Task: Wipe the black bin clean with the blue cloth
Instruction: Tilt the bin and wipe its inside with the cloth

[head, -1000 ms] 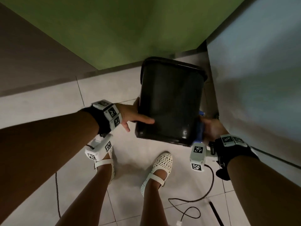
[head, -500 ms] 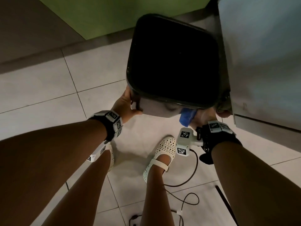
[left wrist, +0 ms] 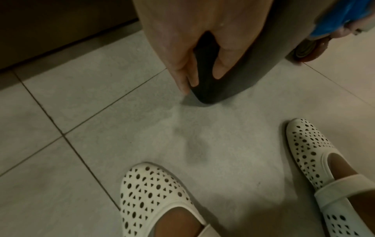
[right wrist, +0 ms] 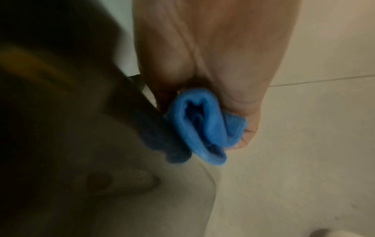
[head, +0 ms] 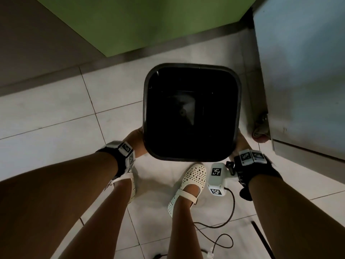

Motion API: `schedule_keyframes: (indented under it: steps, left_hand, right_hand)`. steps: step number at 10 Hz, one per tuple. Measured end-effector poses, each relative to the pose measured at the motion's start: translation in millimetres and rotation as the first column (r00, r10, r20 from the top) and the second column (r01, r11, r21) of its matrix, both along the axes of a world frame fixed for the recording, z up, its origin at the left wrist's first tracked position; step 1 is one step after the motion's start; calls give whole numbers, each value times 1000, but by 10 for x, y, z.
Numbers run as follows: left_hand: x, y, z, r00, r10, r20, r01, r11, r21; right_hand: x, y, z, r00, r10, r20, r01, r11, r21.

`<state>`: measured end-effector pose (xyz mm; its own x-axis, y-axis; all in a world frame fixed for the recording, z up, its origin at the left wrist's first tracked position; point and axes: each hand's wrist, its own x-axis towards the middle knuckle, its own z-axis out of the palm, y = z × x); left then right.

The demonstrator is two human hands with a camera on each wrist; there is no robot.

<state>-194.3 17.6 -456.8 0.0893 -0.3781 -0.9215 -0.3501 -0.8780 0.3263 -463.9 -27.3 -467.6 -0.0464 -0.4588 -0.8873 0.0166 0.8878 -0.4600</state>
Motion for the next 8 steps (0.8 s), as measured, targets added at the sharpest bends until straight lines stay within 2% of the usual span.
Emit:
schedule_keyframes:
  steps: [1,2,3,4,5,6,7,8]
  left_hand:
    - [198,-195,88,998,41,-46,-45,995,-92]
    - [316,-446,109,997,65,49,-51,967,-248]
    - [275,-765,276,982,117,146,-33,876,-481]
    - [159,-1053,397,973,191,130,-92,838,-538]
    - [28,-1232,381,972,172,160,-59,838,-543]
    - [-42,-1279,319,960,170,222,-21,836,-548]
    - [-26,-1263,231,954,165,252,19,800,-599]
    - [-8,-1244,204,959,190,210,-12,768,-640]
  right_hand:
    - [12,-233,140,969,146,-200,-143,989,29]
    - [14,-536,430,845,213,-491,-278,958,-63]
    - [198,-764,701,720,1,-694,-369,847,-382]
    - [640,-994,878,697,56,-715,-598,596,-537]
    - [1114,-1156,868,460,360,-812,-882,289,-373]
    - [1455,-1168,680,141,478,-867,-985,159,-73]
    - [1610,-1094,572,82,305,-949,-983,180,-27]
    - [1675,-1141,450,108,242,-964,-977,206,-58]
